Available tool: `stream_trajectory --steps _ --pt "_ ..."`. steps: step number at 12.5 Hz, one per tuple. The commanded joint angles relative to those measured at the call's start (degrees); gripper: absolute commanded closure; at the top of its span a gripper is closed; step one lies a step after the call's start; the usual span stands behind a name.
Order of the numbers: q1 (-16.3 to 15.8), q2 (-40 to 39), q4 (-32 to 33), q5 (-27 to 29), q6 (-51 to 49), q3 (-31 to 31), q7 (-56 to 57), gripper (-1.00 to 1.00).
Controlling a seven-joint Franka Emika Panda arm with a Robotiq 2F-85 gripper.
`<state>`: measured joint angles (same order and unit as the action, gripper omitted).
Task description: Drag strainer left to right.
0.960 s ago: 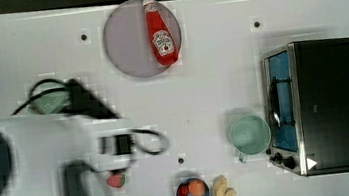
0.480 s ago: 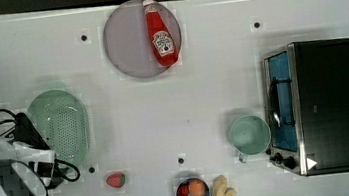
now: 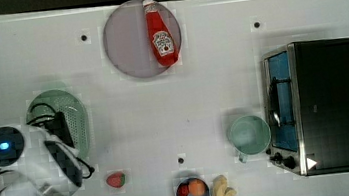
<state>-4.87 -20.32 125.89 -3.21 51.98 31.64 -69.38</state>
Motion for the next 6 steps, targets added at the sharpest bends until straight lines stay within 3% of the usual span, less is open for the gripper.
stream_trajectory --steps 1,6 --pt "-0.3 -2.6 0.2 -0.6 5.2 -1.4 -6.7 -1.00" --pt "-6.0 -8.2 -1.2 -1.9 10.4 -10.4 -6.7 -1.00"
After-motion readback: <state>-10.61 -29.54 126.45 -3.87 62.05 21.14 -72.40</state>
